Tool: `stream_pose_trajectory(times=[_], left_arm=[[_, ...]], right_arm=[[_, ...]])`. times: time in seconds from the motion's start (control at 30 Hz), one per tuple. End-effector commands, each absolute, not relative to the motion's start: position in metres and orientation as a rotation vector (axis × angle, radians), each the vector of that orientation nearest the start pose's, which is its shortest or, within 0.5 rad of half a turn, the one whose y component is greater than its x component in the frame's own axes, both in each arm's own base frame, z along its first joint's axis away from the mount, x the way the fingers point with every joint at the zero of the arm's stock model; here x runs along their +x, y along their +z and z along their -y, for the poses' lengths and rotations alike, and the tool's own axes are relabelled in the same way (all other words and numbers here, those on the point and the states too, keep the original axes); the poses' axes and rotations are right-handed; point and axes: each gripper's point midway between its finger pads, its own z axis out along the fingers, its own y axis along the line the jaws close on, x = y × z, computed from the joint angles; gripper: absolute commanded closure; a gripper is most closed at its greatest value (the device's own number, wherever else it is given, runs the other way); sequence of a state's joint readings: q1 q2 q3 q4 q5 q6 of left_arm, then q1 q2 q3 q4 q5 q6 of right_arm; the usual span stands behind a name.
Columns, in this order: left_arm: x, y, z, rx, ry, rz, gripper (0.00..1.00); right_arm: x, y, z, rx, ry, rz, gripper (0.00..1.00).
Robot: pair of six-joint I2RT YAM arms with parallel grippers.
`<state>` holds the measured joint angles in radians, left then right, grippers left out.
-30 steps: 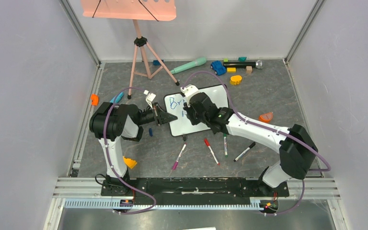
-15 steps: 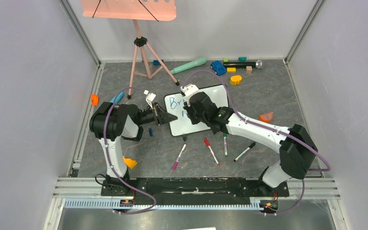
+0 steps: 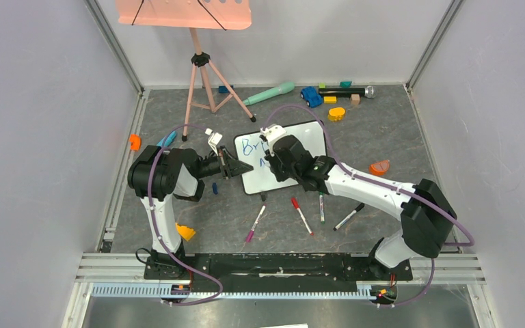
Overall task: Write a sentence on the whiteboard
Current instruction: Pick up the sentence from the whiteboard.
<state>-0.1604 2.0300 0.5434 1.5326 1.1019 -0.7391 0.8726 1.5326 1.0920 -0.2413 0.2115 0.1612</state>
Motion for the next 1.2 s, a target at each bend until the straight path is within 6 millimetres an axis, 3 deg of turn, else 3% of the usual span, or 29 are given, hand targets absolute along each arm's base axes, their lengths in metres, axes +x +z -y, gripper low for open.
stream_pose_trajectory(times=[0.0, 0.2, 0.73, 1.17], left_arm=[[0.331, 0.061, 0.216, 0.490, -1.346, -1.684, 0.97], [0.331, 0.061, 0.217, 0.491, -1.347, -1.683, 0.97], [0.331, 0.060, 0.217, 0.495, -1.352, -1.686, 0.97], [0.331, 0.060, 0.217, 0.498, -1.351, -1.684, 0.97]], right_arm=[[0.297, 0.139, -0.297, -0.650, 0.306, -2.148, 1.00], [0.298, 0.138, -0.297, -0.647, 0.305, -2.150, 1.00], [0.319, 0.167, -0.303, -0.604, 0.287, -2.087, 1.00], [0.322, 0.167, -0.293, -0.581, 0.263, -2.095, 1.00]])
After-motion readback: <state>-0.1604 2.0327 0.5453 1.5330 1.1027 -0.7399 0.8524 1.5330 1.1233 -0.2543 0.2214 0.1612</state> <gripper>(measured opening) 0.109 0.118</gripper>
